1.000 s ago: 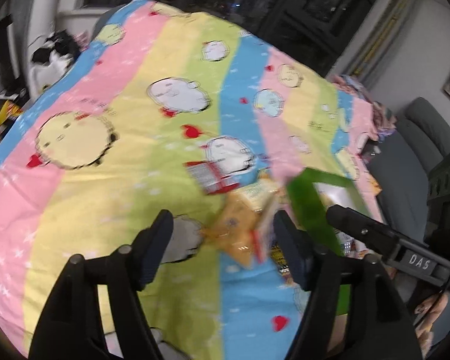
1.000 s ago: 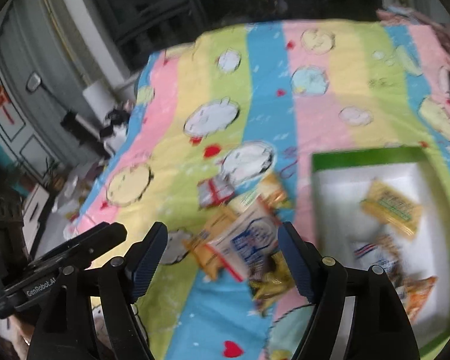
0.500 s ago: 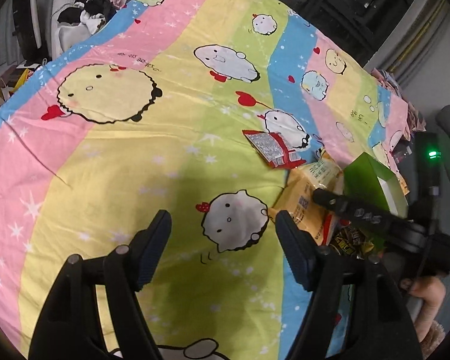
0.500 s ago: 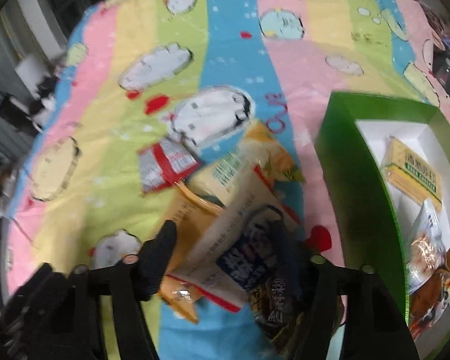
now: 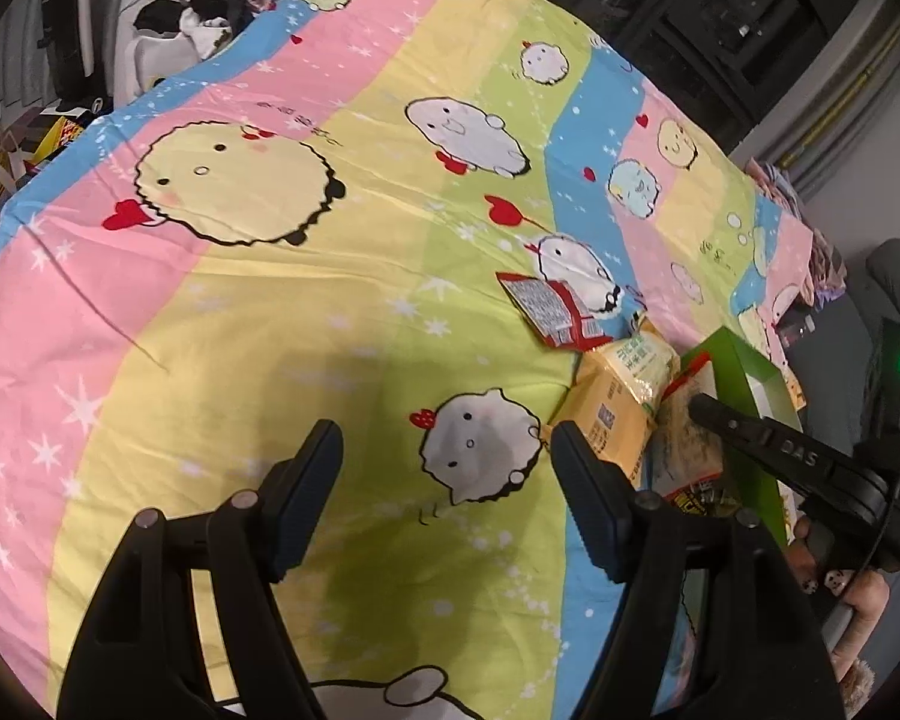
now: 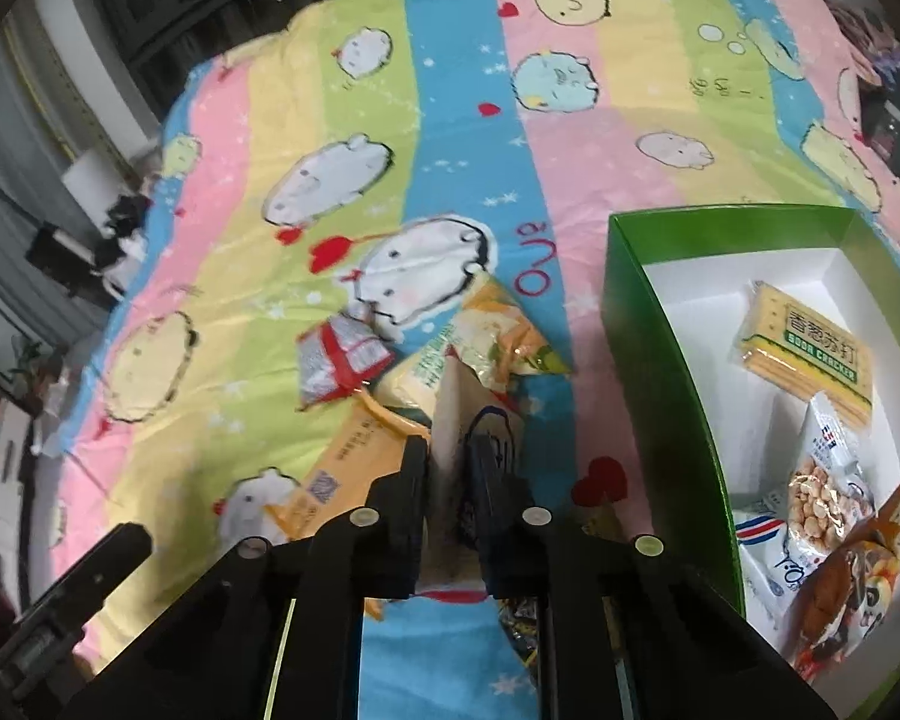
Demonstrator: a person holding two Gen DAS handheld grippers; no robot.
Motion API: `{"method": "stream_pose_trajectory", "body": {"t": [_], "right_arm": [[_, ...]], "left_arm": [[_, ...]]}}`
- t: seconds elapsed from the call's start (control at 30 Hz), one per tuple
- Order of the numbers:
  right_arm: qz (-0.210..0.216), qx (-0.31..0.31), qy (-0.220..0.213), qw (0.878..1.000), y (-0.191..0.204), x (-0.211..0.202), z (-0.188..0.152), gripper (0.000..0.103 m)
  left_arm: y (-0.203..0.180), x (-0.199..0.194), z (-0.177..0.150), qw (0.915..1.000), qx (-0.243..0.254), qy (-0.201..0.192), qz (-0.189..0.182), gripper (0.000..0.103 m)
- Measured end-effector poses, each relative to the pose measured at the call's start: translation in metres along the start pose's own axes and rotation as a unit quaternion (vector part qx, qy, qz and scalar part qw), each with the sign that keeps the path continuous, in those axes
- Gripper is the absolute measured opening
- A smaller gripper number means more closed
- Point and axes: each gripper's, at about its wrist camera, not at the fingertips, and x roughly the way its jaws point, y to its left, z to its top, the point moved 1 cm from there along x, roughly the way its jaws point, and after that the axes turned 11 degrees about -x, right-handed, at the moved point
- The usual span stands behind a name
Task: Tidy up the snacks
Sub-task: 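Move the right gripper back over the snack pile on the bedspread, then grasp the red-edged white biscuit pack with the right gripper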
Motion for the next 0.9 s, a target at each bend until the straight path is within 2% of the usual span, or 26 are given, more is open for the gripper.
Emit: {"method": "stream_pose_trajectory", "body": {"t": [0.23,0.37,0.57,0.7,0.83,0.9], "right_arm": [[0.020,0.021,0.000,1.000,-0.012,0.008,-0.005,0.016],[0.016,0.021,-0.003,1.000,-0.010,0.005,-0.006,0.015],[0.015,0.017,-0.011,1.000,-0.004,-0.001,-0.006,0.015],[0.033,0.008,-0.026,0.999,0.002,-0.013,-0.007,0.014],[0.071,0.005,-0.028,0.997,0.008,-0.019,-0.008,0.013],[0.073,-0.002,-0.031,0.997,0.012,-0.021,-0.009,0.013]], "left_arm": [[0.009,-0.007,0.007,0.9999,-0.010,-0.001,-0.008,0.072],[0.015,-0.005,0.012,0.9994,-0.030,0.005,-0.016,0.072],[0.014,-0.003,0.014,0.9992,-0.032,0.013,-0.022,0.072],[0.013,0.000,0.013,0.9992,-0.029,0.018,-0.021,0.072],[0.012,0.003,0.012,0.9994,-0.026,0.017,-0.016,0.072],[0.011,0.002,0.011,0.9995,-0.025,0.014,-0.012,0.072]]}}
